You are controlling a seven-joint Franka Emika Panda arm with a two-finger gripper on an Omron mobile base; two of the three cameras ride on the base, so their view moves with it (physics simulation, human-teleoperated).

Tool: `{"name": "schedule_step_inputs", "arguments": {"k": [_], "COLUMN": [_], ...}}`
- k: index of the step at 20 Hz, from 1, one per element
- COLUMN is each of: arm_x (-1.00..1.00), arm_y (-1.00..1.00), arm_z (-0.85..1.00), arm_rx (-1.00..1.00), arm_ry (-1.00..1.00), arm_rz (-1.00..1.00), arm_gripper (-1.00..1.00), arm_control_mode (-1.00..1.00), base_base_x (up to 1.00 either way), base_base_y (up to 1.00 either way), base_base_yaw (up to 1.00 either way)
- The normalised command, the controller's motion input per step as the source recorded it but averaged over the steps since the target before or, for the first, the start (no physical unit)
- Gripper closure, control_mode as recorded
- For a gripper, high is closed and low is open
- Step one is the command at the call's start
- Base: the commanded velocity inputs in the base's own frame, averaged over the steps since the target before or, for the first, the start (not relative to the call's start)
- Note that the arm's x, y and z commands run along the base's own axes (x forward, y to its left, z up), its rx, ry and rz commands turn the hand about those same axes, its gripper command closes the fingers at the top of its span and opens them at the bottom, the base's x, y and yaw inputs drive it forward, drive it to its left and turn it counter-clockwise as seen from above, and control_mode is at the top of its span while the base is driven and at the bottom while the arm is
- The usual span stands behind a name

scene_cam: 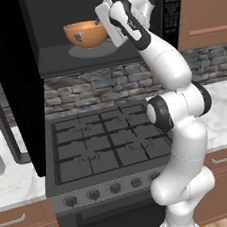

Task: The microwave is finished heating the shrimp and eggplant. Take the bowl containing the food and place it on the dining counter.

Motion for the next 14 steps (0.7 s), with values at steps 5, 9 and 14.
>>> {"name": "schedule_step_inputs", "arguments": {"k": [5, 9, 14], "arm_x": [0.09, 0.0, 0.0], "arm_y": [0.21, 0.0, 0.0], "arm_z": [-0.13, 0.0, 0.0], "arm_rx": [0.0, 0.0, 0.0], "arm_ry": [0.0, 0.01, 0.0], "arm_rz": [-0.01, 0.0, 0.0], "arm_gripper": [1.0, 1.0, 1.0], "arm_control_mode": [-1.0, -1.0, -1.0], "base_base_x": [0.0, 0.0, 0.0], "base_base_y": [0.0, 0.0, 0.0], "base_base_yaw": [0.0, 0.0, 0.0]}}
